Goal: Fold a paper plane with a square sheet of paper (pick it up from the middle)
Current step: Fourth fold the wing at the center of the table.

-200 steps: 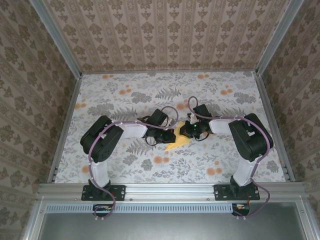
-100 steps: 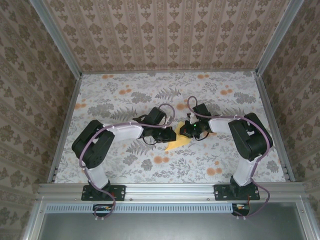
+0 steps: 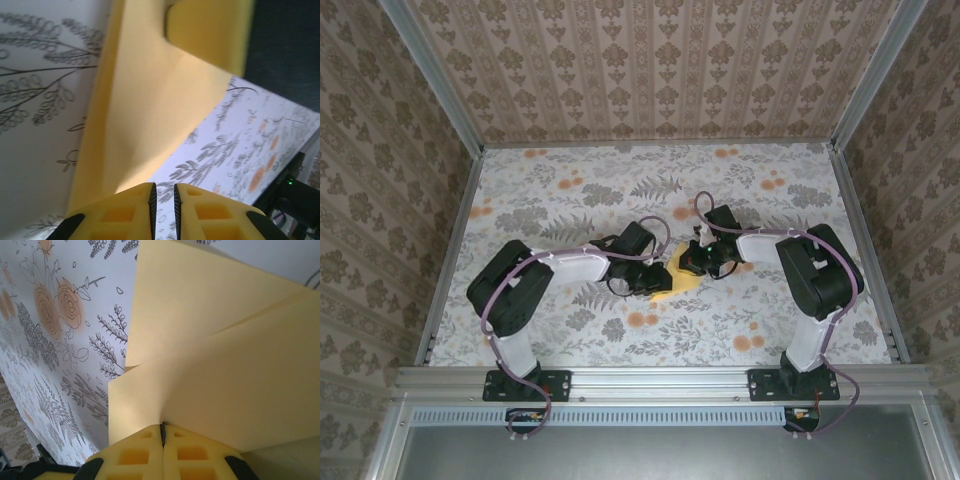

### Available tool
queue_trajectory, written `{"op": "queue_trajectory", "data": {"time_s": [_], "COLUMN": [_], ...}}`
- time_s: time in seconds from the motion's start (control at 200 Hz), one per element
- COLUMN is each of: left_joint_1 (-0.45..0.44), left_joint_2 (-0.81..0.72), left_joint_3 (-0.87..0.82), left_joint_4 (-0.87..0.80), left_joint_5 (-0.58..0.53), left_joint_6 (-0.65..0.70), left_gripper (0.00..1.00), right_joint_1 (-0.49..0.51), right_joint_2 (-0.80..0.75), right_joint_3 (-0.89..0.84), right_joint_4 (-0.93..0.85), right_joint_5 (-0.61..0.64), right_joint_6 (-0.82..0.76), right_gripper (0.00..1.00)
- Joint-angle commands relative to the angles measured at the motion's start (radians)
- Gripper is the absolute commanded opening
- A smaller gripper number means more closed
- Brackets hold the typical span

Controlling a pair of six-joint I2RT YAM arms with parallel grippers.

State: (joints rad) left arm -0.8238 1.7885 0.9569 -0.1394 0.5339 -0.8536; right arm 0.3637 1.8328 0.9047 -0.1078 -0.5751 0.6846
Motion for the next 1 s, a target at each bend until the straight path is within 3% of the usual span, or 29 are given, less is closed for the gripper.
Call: {"op": "queue_trajectory", "data": {"time_s": [0.0,0.68,0.995], "left_joint_1": [0.005,0.037,-0.007], "left_joint_2": [0.02,-0.001,-0.095], "left_joint_3": [-0.006,-0.044,-0.032], "left_joint_4": [-0.058,-0.067,-0.084], "left_joint_5": [-0.029,-0.048,-0.081], "left_joint_6": [-0.004,0.018,0.093], "left_gripper": [0.19,0.18,0.21], "right_joint_1": [-0.005,-0.005,-0.004], "right_joint_2": [0.072,0.087,0.094], "right_joint_3": [-0.015,-0.01,-0.008], "right_joint_4": [-0.089,-0.113,-0.114], "right_joint_5": [0.106,0.127,0.13], "right_joint_6": [-0.013,-0.016,-0.013], "right_gripper": [0.05,0.05,0.05]}}
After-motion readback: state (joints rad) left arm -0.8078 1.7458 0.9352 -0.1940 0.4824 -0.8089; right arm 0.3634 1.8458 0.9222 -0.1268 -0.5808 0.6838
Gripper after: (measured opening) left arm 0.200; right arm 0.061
